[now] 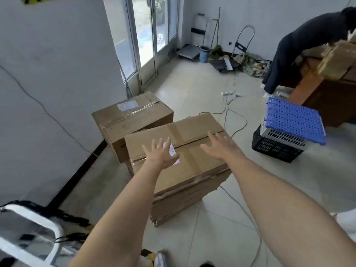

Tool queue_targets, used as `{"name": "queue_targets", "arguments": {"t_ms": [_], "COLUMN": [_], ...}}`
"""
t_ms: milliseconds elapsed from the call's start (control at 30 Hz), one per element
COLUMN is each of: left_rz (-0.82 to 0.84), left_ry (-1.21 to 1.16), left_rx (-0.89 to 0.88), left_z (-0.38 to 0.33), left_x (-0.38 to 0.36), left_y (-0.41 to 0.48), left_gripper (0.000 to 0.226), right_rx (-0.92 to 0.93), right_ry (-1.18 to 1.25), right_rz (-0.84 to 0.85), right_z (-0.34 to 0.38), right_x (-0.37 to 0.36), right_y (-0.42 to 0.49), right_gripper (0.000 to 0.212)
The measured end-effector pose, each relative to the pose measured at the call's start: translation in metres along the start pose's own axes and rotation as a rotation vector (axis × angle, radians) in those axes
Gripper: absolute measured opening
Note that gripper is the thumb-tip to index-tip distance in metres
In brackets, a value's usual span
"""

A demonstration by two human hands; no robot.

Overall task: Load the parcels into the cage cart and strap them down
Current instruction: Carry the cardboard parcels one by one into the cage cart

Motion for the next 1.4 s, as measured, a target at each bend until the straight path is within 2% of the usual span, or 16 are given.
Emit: {"name": "queue_targets", "arguments": {"t_ms": [200, 400, 533, 600, 733, 900, 1033, 1233, 1400], "left_rz": [0.033, -0.014, -0.072, -0.132, -0.21, -0.204, -0.207, -0.237, -0.424], "left_ry": [-0.098, -0.119, -0.115, -0.202, -0.521, -0.614, -0.623, -0.623, -0.661], "left_rx": [0.194, 0.506, 0.594, 0.659, 0.889, 0.903, 0.908, 0.942, 1.051], "left_z": [0.024, 0.063, 0.07, 0.073, 0.079, 0.081, 0.079, 0.082, 0.103], "left_x": [-0.04, -0.081, -0.095, -0.099, -0.103, -0.094, -0.093, -0.074, -0.05], "left_y": [0.041, 0.049, 0.049, 0.044, 0.032, 0.031, 0.026, 0.008, -0.052], "left_gripper": [0.083, 0.086, 0.087, 0.088, 0.098, 0.113, 0.113, 0.111, 0.113], "right_rx": [0.011, 0.139, 0.166, 0.191, 0.203, 0.069, -0.02, 0.033, 0.19], "right_ry": [-0.039, -0.131, -0.113, -0.088, -0.076, 0.044, 0.108, 0.136, 0.183], "right_rz": [0.063, 0.094, 0.112, 0.101, 0.003, -0.054, -0.051, -0.039, -0.051], "right_z": [-0.058, -0.112, -0.144, -0.155, -0.164, -0.162, -0.162, -0.146, -0.086], "right_x": [-0.015, -0.035, -0.046, -0.052, -0.063, -0.06, -0.06, -0.048, -0.029], "right_y": [0.079, 0.169, 0.205, 0.209, 0.204, 0.207, 0.21, 0.216, 0.217], "right_gripper": [0.081, 0.083, 0.083, 0.083, 0.086, 0.097, 0.106, 0.112, 0.117]}}
Point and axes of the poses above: each hand's wrist, its own y-axis towards the middle knuckle, its own x-axis out of the back of the hand, z = x × y, the point moved 3 cm from there along y, towards the middle knuckle, and after that the axes turned 5 degrees about x, right-handed, at the moved point
